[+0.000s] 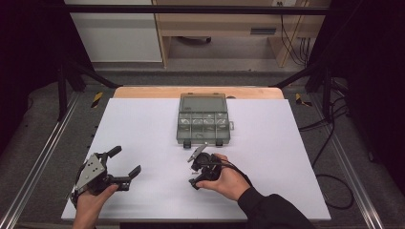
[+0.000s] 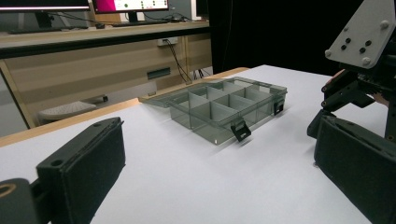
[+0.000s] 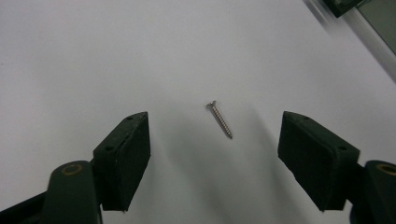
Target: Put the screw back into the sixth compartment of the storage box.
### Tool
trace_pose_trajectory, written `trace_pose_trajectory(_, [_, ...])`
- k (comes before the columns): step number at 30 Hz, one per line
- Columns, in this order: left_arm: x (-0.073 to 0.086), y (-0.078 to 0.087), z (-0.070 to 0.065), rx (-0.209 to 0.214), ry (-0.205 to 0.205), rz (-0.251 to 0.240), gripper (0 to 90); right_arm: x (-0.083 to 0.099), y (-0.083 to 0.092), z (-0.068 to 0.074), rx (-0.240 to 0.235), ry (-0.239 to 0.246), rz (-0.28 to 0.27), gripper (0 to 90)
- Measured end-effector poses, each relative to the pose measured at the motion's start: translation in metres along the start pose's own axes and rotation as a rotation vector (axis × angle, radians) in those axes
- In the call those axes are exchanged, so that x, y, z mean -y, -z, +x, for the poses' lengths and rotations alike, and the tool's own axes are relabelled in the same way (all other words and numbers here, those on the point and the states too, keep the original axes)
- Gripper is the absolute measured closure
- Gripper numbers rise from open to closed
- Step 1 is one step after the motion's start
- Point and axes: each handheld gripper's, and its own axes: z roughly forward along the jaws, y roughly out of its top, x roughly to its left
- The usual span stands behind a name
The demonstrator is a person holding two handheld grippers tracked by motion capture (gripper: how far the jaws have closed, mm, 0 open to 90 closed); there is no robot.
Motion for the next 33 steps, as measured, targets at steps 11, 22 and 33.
trace_pose_trajectory(11, [0.0, 0.0, 0.0, 0.0, 0.0, 0.001, 1.8, -0.005, 0.002, -0.006, -0.013, 0.004, 0.006, 54.6])
trace_pose_trajectory(22, [0.0, 0.0, 0.0, -0.001, -0.001, 0.0, 1.8, -0.012, -0.002, -0.008, -0.029, -0.005, 0.05, 60.7])
trace_pose_trajectory(33, [0.0, 0.0, 0.001, -0.001, -0.001, 0.0, 1.8, -0.022, -0.01, -0.009, -0.027, 0.043, 0.087, 68.2])
